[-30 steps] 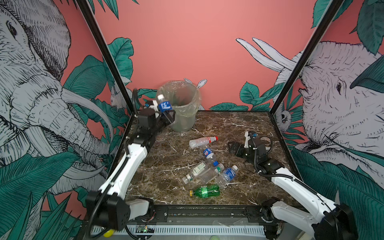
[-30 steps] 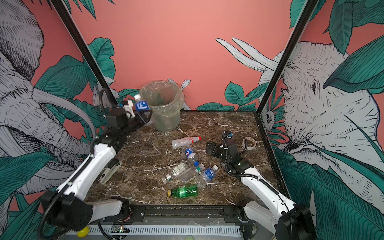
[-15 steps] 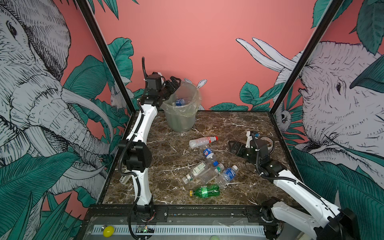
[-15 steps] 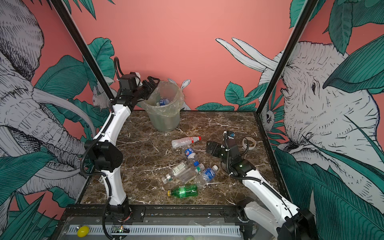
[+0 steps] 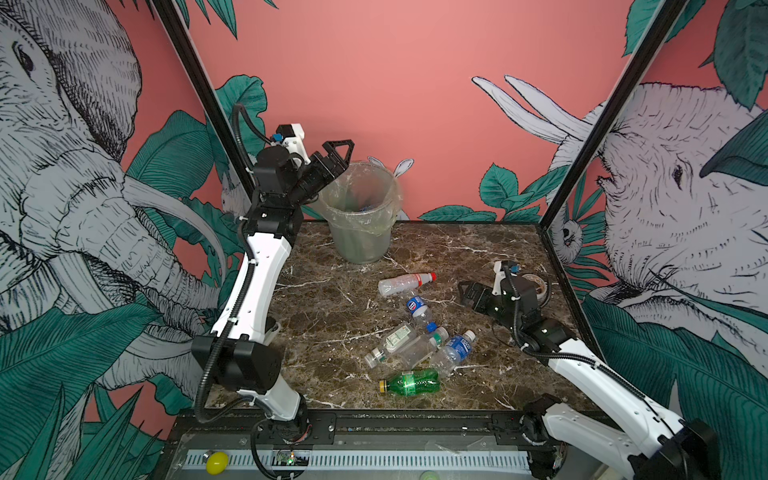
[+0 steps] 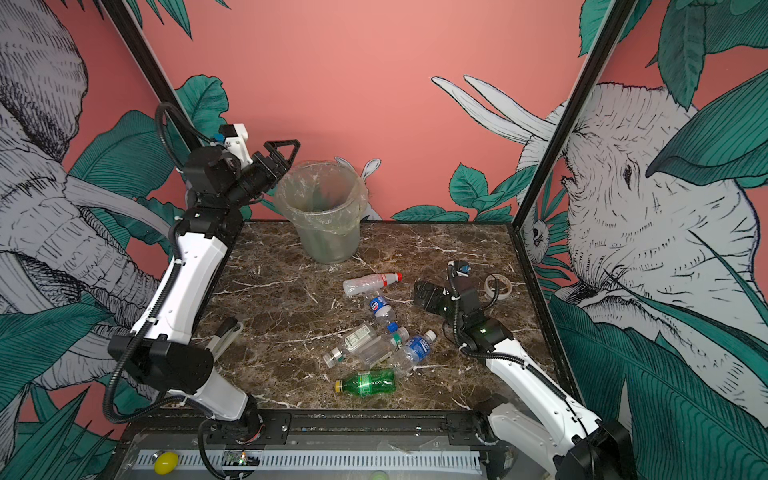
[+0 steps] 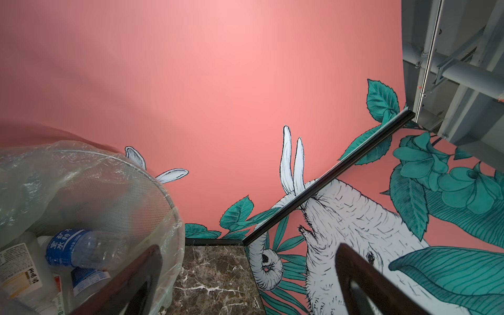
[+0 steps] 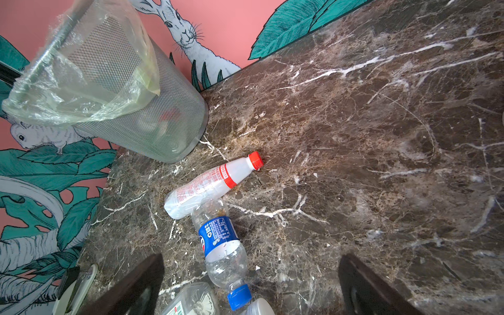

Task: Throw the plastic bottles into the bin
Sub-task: 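Withdraw the left gripper from the wastebasket while the right gripper moves toward the pile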

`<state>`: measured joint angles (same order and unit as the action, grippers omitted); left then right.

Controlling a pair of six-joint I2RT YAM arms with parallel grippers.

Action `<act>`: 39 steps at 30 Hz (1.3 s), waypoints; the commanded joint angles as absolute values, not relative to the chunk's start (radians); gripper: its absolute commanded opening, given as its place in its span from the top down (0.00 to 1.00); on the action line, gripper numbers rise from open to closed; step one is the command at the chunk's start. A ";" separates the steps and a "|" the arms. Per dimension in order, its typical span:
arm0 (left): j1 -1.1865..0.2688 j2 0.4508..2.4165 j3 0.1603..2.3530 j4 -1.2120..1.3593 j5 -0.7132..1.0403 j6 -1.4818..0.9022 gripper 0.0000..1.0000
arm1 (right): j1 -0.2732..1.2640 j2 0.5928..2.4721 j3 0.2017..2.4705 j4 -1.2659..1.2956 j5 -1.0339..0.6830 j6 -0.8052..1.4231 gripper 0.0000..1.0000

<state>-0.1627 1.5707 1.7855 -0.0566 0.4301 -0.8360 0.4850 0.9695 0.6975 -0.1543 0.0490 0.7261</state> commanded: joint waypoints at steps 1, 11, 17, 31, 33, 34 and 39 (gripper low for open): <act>-0.164 1.520 1.654 0.036 0.439 -0.808 0.00 | 0.492 0.959 0.706 -0.188 0.077 0.730 0.01; -0.164 1.455 1.509 0.044 0.556 -0.783 0.00 | 0.491 0.924 0.722 -0.306 0.094 0.798 0.01; -0.164 1.401 1.423 0.038 0.589 -0.757 0.00 | 0.490 0.926 0.732 -0.389 0.089 0.855 0.01; -0.163 1.275 1.195 0.022 0.640 -0.734 0.01 | 0.491 0.967 0.730 -0.515 0.060 0.984 0.01; -0.167 1.253 1.161 0.032 0.653 -0.743 0.01 | 0.491 0.974 0.714 -0.501 0.036 1.018 0.01; -0.169 1.243 1.145 0.026 0.655 -0.740 0.01 | 0.490 0.978 0.704 -0.497 0.031 1.040 0.01; -0.170 1.186 1.091 -0.042 0.658 -0.697 0.01 | 0.490 0.997 0.676 -0.482 0.010 1.095 0.01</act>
<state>-0.1631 1.2438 1.1114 -0.0196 0.6338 -0.7238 0.4854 0.9859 0.6945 -0.4904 0.0265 1.0325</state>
